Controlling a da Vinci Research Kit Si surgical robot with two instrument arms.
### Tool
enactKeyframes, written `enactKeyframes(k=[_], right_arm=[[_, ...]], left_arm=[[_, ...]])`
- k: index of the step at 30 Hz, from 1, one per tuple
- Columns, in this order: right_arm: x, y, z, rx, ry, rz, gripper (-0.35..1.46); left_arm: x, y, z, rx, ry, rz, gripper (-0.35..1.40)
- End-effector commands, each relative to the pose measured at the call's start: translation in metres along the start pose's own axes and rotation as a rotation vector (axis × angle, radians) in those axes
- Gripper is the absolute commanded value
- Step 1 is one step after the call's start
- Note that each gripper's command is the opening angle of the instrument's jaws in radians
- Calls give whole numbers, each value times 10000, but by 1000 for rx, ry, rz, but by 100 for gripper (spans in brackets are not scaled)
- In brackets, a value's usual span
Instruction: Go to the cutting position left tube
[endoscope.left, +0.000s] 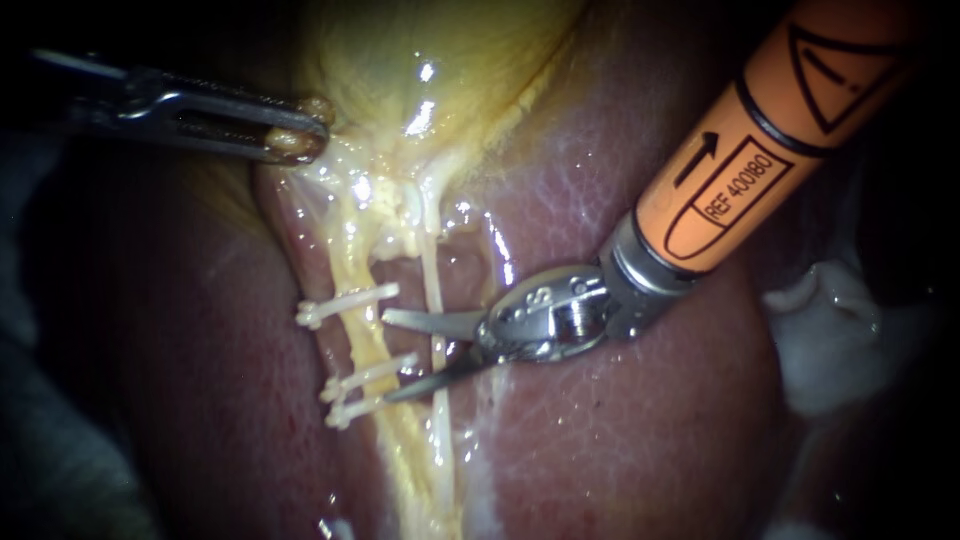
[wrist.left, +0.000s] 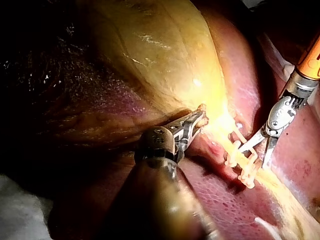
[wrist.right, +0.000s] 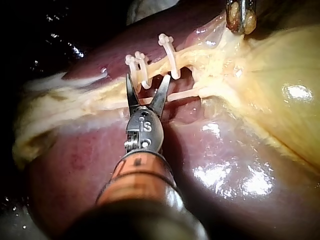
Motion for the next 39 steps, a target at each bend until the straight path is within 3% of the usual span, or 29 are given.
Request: enactKeyframes(k=[1,10,23,30,39], right_arm=[[1,0,-1,9,0,13,145],[-5,5,-4,153,6,179,145],[-11,19,-7,309,55,376,145],[-13,21,-7,365,76,463,145],[-24,30,2,384,73,494,141]], left_arm=[[0,0,0,0,0,0,-35],[0,0,0,0,0,0,-35],[0,1,1,0,0,0,-35],[1,1,1,0,0,0,-35],[1,1,2,1,1,-1,-35]])
